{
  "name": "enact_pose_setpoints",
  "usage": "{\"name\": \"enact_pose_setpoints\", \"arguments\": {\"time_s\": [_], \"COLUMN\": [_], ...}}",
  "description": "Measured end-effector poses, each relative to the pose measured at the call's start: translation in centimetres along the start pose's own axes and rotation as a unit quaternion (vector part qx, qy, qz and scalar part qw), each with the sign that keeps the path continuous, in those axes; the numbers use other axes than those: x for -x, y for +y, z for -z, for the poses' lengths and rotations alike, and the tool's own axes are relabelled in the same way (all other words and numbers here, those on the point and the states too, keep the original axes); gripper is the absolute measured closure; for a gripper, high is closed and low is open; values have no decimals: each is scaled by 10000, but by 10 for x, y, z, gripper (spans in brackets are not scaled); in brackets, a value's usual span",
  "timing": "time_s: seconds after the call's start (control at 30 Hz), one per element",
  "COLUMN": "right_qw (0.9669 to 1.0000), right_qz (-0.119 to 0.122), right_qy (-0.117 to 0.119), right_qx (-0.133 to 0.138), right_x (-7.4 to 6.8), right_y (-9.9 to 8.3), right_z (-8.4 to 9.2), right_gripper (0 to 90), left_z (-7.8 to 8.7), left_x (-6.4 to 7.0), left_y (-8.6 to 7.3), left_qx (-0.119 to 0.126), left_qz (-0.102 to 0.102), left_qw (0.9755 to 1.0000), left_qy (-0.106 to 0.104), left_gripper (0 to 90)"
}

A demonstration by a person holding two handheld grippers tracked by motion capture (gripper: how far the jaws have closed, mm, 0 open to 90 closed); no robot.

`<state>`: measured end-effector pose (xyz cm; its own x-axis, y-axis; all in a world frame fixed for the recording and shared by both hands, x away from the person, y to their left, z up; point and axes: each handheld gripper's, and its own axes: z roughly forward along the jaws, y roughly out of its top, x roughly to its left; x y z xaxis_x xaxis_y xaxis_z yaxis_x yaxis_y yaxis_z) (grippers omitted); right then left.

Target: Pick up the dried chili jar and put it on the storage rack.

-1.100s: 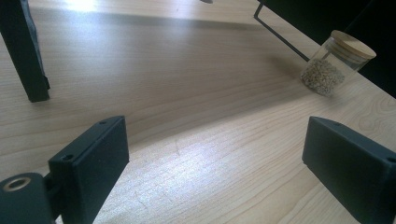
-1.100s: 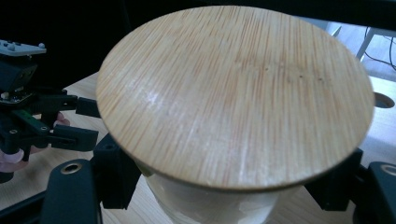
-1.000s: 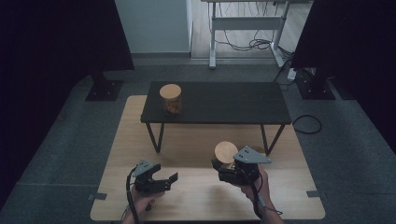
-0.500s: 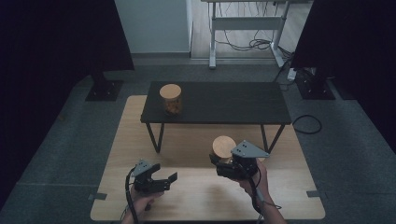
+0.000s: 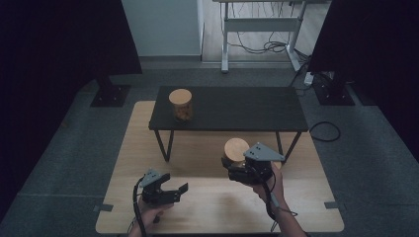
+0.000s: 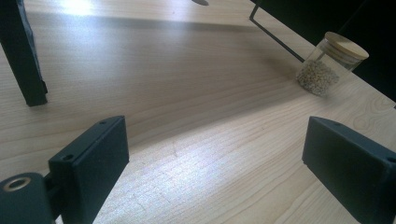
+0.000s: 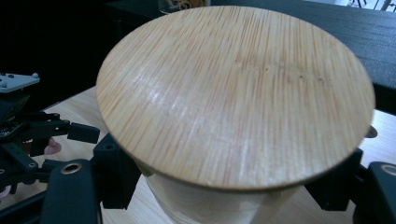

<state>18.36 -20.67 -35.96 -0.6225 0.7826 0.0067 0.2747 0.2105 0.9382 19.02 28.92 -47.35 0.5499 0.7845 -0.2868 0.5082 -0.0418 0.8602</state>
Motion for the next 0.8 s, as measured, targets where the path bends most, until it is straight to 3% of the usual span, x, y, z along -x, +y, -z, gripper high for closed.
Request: {"name": "enact_pose_setpoints", "arguments": {"time_s": [0.8], "right_qw": [9999], "right_qz": [158], "right_qy": [-53], "right_qx": [39], "right_x": [0], "right_y": [16], "right_z": [-6], "right_gripper": [248], "left_z": [-1], "left_x": [-1], "left_y": [0], "left_qx": [-8], "left_qz": [5], "left_qw": [10000], "left_qy": [-10], "left_gripper": [67]}}
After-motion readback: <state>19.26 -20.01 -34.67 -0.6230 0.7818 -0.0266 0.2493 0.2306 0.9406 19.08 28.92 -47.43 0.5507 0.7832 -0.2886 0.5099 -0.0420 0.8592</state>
